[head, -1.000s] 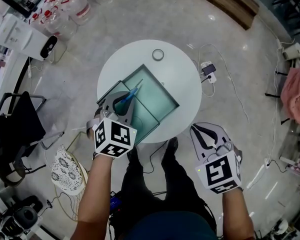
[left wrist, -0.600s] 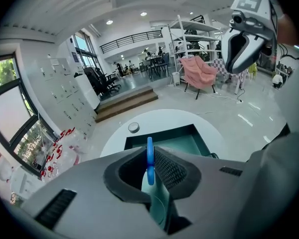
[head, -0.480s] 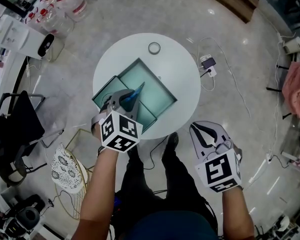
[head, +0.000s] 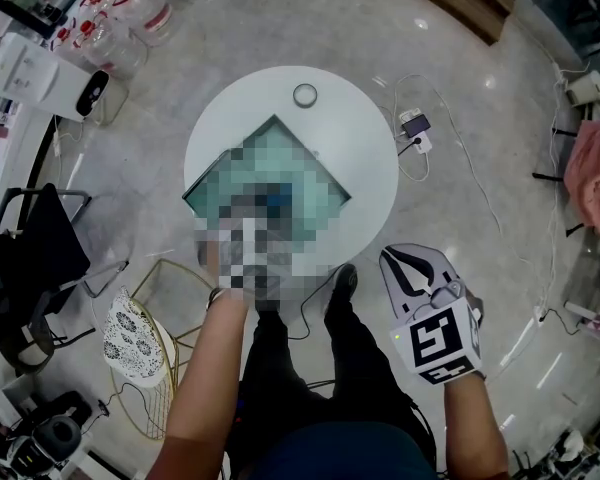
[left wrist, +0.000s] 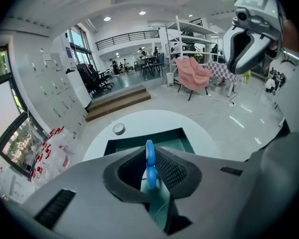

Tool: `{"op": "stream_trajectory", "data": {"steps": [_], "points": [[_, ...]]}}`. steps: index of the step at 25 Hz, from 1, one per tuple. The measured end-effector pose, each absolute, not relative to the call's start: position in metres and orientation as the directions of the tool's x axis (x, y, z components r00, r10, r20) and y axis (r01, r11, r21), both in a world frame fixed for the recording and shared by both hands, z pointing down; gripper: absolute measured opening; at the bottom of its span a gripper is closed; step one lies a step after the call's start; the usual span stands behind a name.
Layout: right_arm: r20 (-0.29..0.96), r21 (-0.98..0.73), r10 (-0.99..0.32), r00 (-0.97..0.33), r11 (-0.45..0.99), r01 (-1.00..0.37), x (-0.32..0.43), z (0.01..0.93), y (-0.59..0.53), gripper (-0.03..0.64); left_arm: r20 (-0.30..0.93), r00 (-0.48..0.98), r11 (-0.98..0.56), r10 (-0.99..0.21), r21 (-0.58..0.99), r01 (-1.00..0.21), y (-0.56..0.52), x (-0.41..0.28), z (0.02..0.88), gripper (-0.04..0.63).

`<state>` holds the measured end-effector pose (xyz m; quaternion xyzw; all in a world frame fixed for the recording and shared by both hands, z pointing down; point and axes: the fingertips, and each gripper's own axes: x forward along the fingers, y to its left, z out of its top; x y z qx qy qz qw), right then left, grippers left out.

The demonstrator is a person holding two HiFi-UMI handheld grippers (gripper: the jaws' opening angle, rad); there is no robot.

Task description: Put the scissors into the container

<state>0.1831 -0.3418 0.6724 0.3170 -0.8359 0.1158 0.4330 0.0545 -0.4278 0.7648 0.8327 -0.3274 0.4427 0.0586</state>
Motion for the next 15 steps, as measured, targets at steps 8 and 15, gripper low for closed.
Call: {"op": "stream_trajectory", "data": {"steps": [8,15], "points": [[0.798,0.073,-0.428,-0.424,0.767,-0.638,0.185,0.672,-0.34,0.038,0.798,0.437,-0.829,-0.414,-0.133,-0.543,-0.413,0.073,0.777,0.152],[0.792,0.09,-0.443,-0.421,0.766,-0.636,0.179,0.659,-0.343,0.039,0.787,0.484,-0.849,-0.382,-0.092,-0.52,-0.41,0.071,0.757,0.233]]}}
